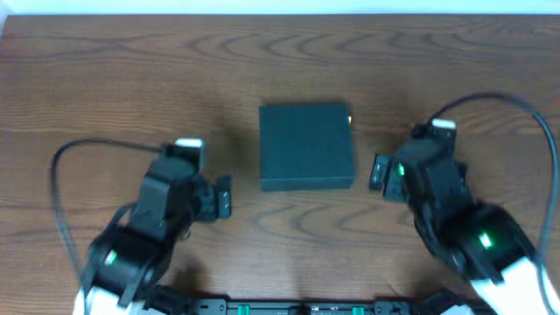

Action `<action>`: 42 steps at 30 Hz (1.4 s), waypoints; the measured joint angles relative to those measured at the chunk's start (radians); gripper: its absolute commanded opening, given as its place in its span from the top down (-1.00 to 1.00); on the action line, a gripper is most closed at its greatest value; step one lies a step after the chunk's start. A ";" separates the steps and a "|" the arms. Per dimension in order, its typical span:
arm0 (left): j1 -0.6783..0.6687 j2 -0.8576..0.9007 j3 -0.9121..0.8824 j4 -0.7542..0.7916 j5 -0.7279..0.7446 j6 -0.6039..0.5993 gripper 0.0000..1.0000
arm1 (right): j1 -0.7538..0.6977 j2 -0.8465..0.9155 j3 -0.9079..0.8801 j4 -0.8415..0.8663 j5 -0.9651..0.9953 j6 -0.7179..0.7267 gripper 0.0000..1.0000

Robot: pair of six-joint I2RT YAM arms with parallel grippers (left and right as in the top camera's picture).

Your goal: Pack container

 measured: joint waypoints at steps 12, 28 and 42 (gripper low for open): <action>0.000 -0.296 0.003 -0.203 -0.002 0.001 -0.91 | 0.175 -0.225 0.000 -0.129 -0.027 0.005 -0.98; 0.000 -0.296 0.003 -0.373 -0.002 0.001 -0.91 | 0.175 -0.223 0.000 -0.204 -0.302 0.005 -0.99; 0.000 -0.296 0.003 -0.375 -0.002 0.001 -0.91 | -0.021 -0.327 -0.031 -0.209 -0.287 -0.201 -0.98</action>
